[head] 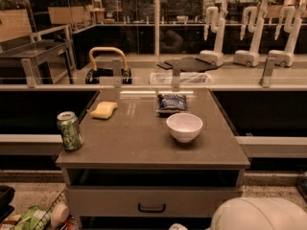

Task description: Open bottom drawer

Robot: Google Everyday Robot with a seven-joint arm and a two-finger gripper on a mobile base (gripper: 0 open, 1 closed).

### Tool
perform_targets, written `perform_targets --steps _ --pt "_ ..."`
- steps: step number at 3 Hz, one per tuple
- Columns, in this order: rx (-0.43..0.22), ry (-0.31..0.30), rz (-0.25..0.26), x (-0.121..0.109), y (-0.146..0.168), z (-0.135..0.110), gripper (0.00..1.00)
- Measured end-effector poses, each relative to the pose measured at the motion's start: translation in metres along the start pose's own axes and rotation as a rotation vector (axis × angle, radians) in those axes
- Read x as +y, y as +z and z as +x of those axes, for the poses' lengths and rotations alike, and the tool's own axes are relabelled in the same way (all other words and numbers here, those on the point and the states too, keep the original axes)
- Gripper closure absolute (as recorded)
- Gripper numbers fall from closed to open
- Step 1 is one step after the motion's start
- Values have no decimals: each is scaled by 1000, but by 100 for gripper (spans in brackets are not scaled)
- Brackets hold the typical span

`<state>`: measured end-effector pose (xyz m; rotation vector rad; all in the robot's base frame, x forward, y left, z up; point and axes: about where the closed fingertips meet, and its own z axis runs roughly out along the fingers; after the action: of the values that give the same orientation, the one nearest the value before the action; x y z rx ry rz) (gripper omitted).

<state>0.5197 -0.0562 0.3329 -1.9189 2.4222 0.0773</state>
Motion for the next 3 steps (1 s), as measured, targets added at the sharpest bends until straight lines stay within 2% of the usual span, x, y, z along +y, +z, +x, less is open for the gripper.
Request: perform_targets --steps 1,2,3 --pt "99 27 -59 2 37 70 66" --pt "102 23 -66 5 40 71 64" --pt "103 22 -68 6 41 71 41"
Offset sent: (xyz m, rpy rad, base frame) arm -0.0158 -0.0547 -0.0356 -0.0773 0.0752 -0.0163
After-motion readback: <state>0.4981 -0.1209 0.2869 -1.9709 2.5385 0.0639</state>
